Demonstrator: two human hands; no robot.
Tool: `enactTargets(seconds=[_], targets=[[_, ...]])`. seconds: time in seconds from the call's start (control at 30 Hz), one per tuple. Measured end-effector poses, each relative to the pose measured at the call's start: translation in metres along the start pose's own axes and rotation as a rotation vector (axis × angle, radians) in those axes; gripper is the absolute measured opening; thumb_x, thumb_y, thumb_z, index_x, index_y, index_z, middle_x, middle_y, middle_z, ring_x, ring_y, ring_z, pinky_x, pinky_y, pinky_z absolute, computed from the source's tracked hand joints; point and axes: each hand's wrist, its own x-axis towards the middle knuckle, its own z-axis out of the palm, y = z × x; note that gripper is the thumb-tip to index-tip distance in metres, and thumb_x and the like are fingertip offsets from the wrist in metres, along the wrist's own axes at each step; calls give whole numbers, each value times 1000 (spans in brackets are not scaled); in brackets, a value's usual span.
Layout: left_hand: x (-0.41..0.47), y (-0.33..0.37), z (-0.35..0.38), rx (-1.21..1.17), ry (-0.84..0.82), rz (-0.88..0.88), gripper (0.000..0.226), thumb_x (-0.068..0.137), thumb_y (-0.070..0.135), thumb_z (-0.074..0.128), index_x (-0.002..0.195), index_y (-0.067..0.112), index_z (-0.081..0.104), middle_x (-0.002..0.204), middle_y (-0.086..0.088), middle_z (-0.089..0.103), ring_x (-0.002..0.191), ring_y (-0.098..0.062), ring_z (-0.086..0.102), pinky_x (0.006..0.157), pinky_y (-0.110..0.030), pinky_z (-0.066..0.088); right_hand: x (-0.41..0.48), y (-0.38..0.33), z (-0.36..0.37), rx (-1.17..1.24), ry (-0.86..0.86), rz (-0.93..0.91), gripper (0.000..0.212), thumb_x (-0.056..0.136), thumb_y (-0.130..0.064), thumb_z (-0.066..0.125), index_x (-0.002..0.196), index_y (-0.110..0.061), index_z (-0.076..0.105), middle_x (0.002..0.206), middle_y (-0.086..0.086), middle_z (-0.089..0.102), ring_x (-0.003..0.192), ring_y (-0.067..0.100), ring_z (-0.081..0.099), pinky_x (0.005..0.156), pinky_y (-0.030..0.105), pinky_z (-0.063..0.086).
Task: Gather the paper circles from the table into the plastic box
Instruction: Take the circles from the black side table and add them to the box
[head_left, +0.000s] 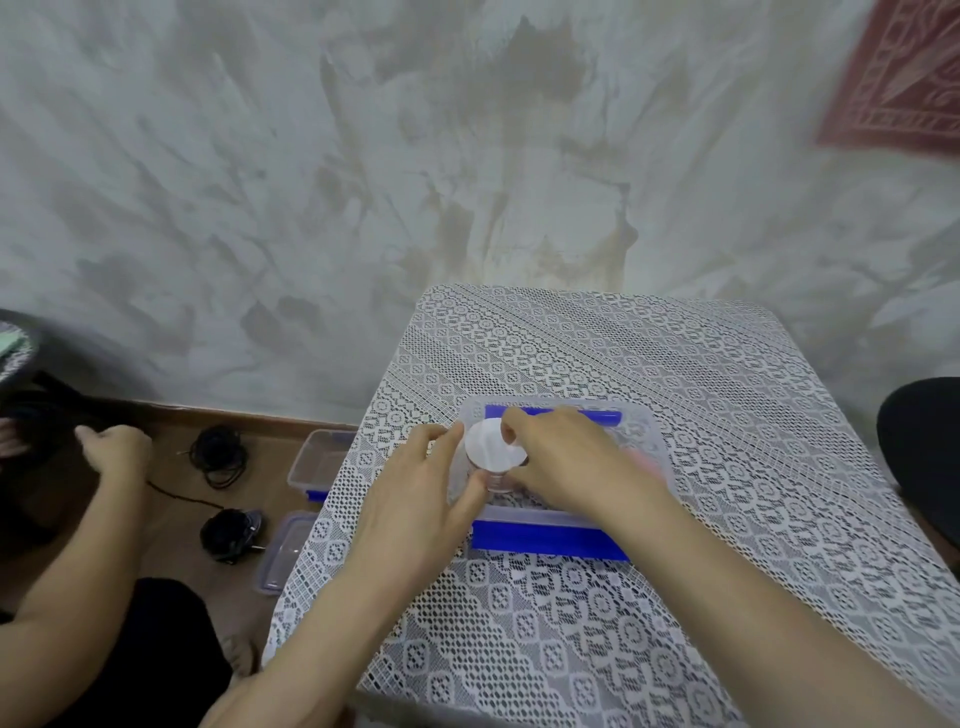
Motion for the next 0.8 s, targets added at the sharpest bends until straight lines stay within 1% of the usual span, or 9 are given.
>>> enactTargets(seconds=[0.13, 0.2, 0.3, 0.37, 0.5, 0.6, 0.7, 0.73, 0.8], targets=[[7, 3, -6, 100, -17, 47, 54, 94, 56, 45, 137, 23, 48, 127, 9, 51, 111, -13, 52, 86, -35, 52, -6, 0, -2, 1, 41, -12, 42, 93, -50, 59, 124, -22, 53, 108, 2, 68, 104, 29, 57, 67, 35, 36], [8, 4, -9, 139, -27, 70, 55, 92, 58, 43, 134, 23, 48, 125, 7, 51, 110, -15, 52, 85, -38, 53, -11, -1, -4, 2, 75, -9, 42, 96, -47, 55, 130, -24, 52, 112, 1, 69, 109, 28, 56, 73, 35, 38], [8, 7, -12, 174, -23, 90, 57, 93, 55, 46, 142, 25, 44, 131, 5, 51, 116, -18, 52, 89, -39, 52, -22, 1, -11, 43, 121, 5, 39, 99, -47, 51, 132, -27, 53, 120, -1, 66, 116, 26, 53, 90, 41, 46], [8, 10, -12, 181, -24, 83, 61, 94, 56, 48, 147, 24, 42, 136, 3, 50, 120, -19, 50, 92, -38, 51, -33, 5, -17, 51, 167, 22, 35, 100, -47, 50, 128, -27, 55, 124, -2, 63, 114, 24, 52, 94, 42, 46], [7, 15, -12, 206, -53, 41, 70, 96, 60, 45, 154, 24, 33, 144, 2, 46, 127, -20, 47, 97, -39, 50, -61, 20, -24, 4, 220, 114, 37, 101, -48, 48, 131, -28, 57, 132, -3, 56, 120, 21, 49, 104, 40, 42], [5, 17, -12, 207, -78, 7, 71, 97, 61, 42, 154, 22, 31, 146, -2, 48, 130, -21, 47, 100, -39, 48, -86, 34, -22, 56, 216, 236, 34, 103, -45, 45, 130, -27, 58, 152, 1, 41, 133, 22, 43, 112, 42, 37], [3, 19, -12, 204, -114, -23, 71, 98, 61, 38, 156, 21, 28, 142, -7, 55, 126, -25, 52, 99, -41, 47, -106, 41, -16, 175, 198, 319, 35, 104, -44, 44, 133, -28, 55, 161, 3, 27, 128, 25, 53, 107, 42, 43], [2, 20, -11, 202, -116, -27, 71, 99, 61, 37, 156, 20, 27, 141, -9, 55, 125, -26, 53, 99, -40, 47, -110, 43, -13, 217, 192, 328, 37, 104, -44, 43, 136, -29, 52, 160, 3, 29, 124, 24, 56, 105, 42, 46], [1, 23, -10, 181, -118, -45, 70, 100, 59, 38, 156, 18, 27, 139, -11, 56, 123, -27, 54, 97, -39, 47, -114, 44, -8, 289, 192, 326, 39, 104, -44, 43, 139, -29, 49, 150, -2, 43, 121, 18, 57, 104, 41, 47]])
